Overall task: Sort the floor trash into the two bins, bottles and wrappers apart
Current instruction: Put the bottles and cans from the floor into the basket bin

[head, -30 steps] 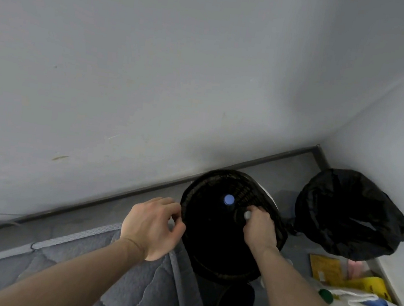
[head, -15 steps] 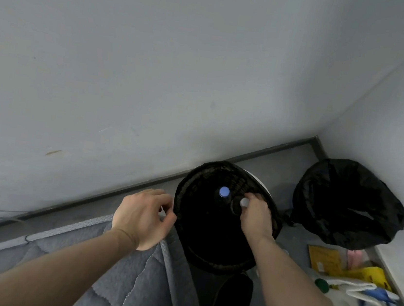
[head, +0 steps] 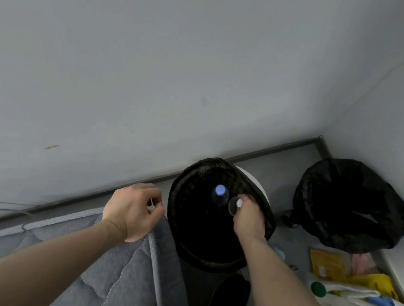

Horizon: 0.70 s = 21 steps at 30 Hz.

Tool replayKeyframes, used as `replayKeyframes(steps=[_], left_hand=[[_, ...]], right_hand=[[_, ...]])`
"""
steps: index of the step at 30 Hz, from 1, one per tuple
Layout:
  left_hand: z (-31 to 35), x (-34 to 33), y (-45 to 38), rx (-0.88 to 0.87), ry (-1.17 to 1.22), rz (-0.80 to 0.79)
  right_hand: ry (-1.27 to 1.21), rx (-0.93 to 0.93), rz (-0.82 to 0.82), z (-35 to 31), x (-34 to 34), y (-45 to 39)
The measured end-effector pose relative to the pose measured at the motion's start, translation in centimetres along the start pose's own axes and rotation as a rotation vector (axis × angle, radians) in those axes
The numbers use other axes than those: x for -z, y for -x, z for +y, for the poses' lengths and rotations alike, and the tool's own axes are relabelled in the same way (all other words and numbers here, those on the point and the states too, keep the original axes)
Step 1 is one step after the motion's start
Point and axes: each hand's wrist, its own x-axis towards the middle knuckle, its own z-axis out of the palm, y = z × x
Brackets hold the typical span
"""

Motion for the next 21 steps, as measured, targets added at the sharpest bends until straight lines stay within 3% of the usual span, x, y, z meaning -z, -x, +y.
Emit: replayKeyframes(steps=[12,21], left_hand=[[-0.3,0.1,-0.1,0.033,0.017,-0.035],[-0.3,0.5,0.3,-0.006,0.020,0.017]], right_hand=[[0.042,-0.010,-0.064,-0.9,0.8,3.5],[-0.023,0.118,0.082,-2.6,4.4,10.4]])
